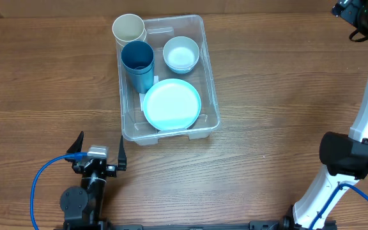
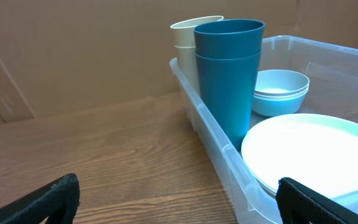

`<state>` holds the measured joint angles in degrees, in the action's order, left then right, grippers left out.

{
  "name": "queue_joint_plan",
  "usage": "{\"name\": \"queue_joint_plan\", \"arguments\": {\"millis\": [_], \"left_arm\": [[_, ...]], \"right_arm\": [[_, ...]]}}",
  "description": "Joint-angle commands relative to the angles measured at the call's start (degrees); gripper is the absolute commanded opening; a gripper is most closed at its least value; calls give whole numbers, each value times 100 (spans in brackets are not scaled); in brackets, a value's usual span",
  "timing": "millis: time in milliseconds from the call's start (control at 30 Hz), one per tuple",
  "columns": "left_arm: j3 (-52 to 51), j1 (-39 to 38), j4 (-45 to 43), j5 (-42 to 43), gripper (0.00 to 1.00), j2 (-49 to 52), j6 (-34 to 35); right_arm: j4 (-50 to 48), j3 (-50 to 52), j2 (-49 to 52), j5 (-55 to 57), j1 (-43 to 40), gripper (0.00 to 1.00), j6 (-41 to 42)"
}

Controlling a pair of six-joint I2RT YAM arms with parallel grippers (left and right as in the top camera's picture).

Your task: Pack container

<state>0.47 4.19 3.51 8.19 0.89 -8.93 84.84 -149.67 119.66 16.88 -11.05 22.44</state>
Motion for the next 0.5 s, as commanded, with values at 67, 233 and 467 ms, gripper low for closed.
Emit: {"name": "queue_joint_plan", "arguments": {"millis": [67, 233, 467], "left_arm": [[-20, 35, 11, 63, 100, -63, 181], [-20, 35, 11, 63, 100, -63, 181], [-20, 35, 11, 63, 100, -63, 181]], "right_arm": [[-28, -28, -7, 63, 4, 100, 4], [-28, -28, -7, 63, 4, 100, 4], [-28, -28, -7, 63, 4, 100, 7]]}}
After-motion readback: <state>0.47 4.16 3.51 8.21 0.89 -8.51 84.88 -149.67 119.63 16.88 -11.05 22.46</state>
